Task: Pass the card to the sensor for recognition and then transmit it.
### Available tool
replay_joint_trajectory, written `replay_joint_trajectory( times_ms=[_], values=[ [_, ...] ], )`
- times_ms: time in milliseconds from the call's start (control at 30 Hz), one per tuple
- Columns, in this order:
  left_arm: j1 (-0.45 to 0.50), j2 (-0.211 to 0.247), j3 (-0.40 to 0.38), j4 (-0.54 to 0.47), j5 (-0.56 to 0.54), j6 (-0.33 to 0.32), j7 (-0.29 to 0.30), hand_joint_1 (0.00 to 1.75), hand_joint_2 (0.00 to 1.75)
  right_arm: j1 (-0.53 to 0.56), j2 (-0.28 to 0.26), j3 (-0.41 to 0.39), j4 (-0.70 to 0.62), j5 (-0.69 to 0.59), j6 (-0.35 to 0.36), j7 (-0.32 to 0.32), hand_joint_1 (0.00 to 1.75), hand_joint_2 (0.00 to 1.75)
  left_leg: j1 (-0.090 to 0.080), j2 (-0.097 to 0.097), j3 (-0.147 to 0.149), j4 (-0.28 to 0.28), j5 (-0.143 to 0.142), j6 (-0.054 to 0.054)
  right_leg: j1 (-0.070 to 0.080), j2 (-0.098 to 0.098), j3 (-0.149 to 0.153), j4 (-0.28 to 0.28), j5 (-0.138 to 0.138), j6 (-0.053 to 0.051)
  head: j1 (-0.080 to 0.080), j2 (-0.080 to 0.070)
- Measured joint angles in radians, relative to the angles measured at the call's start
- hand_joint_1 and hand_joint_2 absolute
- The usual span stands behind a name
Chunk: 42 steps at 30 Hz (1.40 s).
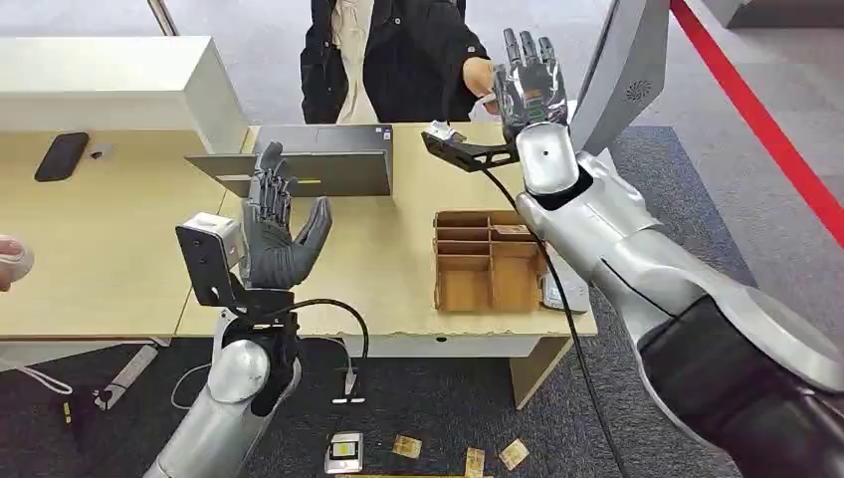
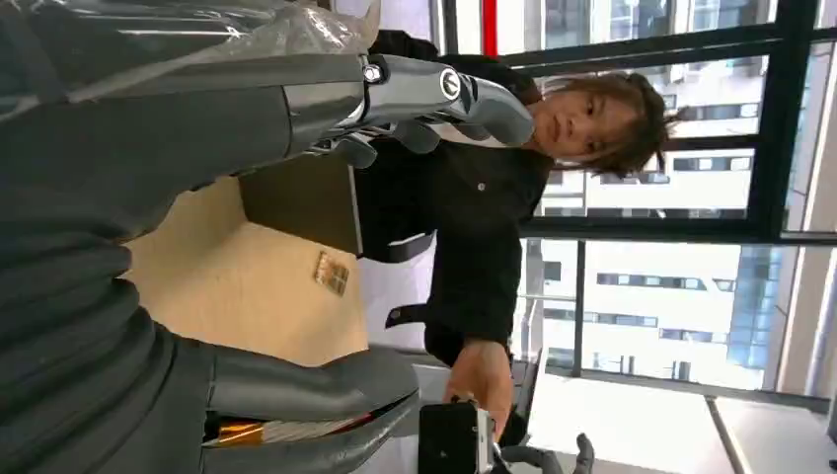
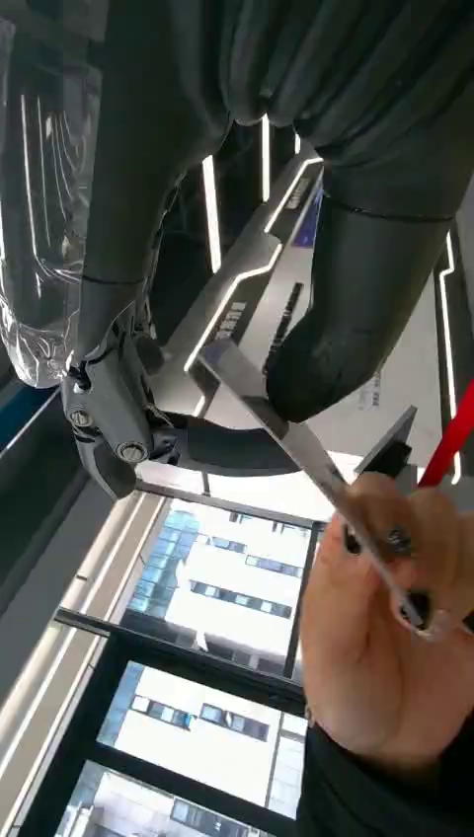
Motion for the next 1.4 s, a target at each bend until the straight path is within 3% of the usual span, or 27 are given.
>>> replay_joint_trajectory(
  times_ms=[500,800,1100,1400],
  values=[
    [-0.016,0.002,-0.026,0.001,0.015,0.000,0.000,0.00,1.75,0.001,-0.026,0.000,0.000,-0.014,-0.026,-0.012,1.75,1.75,0.000,0.000,0.000,0.000,0.000,0.000,0.000,0.000,0.000,0.000,0.000,0.000,0.000,0.000],
    [-0.018,0.003,-0.027,0.001,0.018,0.024,-0.008,0.00,1.75,0.010,-0.045,0.000,0.000,-0.029,-0.029,-0.061,1.75,1.75,0.000,0.000,0.000,0.000,0.000,0.000,0.000,0.000,0.000,0.000,0.000,0.000,0.000,0.000],
    [0.008,0.014,-0.024,0.000,0.007,0.048,-0.007,0.00,1.75,0.094,-0.101,-0.002,-0.008,-0.090,-0.103,-0.137,1.75,1.75,0.000,0.000,0.000,0.000,0.000,0.000,0.000,0.000,0.000,0.000,0.000,0.000,0.000,0.000],
    [0.056,0.031,-0.019,-0.012,-0.025,0.061,0.007,0.00,1.75,0.210,-0.175,-0.002,-0.074,-0.115,-0.117,-0.136,1.75,1.75,0.000,0.000,0.000,0.000,0.000,0.000,0.000,0.000,0.000,0.000,0.000,0.000,0.000,0.000]
  ],
)
